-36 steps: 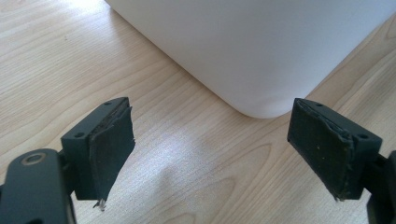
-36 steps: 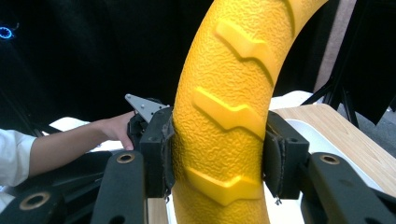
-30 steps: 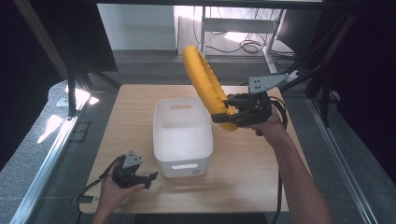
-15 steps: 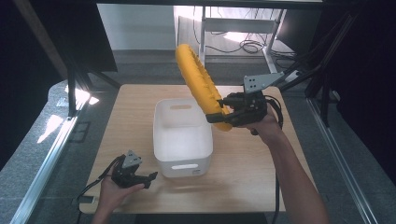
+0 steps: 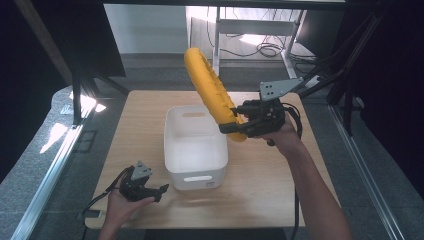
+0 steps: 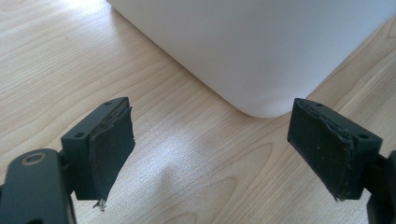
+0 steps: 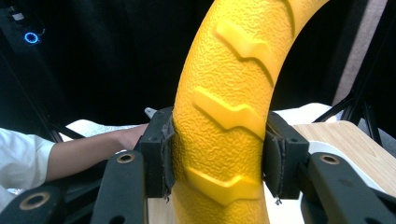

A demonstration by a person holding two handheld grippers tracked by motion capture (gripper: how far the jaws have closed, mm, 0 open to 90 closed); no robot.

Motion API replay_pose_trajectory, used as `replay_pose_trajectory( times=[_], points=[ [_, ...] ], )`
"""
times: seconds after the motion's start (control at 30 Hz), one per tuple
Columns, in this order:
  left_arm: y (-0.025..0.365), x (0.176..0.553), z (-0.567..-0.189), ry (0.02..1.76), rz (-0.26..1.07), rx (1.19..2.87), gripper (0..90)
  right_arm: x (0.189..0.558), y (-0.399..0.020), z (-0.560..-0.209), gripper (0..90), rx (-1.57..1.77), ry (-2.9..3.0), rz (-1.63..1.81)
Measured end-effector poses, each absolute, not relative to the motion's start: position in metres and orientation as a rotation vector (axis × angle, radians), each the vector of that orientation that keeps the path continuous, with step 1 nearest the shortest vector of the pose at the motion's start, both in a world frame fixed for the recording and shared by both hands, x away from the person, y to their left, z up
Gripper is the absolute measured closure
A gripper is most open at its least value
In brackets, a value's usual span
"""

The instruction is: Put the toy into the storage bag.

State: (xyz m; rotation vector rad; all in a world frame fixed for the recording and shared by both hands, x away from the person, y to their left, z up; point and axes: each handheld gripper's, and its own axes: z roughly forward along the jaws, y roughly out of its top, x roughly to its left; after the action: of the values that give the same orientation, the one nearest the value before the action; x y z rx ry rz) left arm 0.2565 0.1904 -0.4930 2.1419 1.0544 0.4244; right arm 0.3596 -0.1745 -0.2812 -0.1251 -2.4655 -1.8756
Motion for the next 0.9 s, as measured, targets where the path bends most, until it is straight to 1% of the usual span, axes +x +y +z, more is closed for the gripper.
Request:
replay_pose_trajectory(
  times=[0.9],
  points=[
    [0.191,0.256,-0.493,1.056,0.425,2.136,14.7,0.352,-0.155,-0.29,51.6,-0.037,-2.412,-1.836]
  ],
)
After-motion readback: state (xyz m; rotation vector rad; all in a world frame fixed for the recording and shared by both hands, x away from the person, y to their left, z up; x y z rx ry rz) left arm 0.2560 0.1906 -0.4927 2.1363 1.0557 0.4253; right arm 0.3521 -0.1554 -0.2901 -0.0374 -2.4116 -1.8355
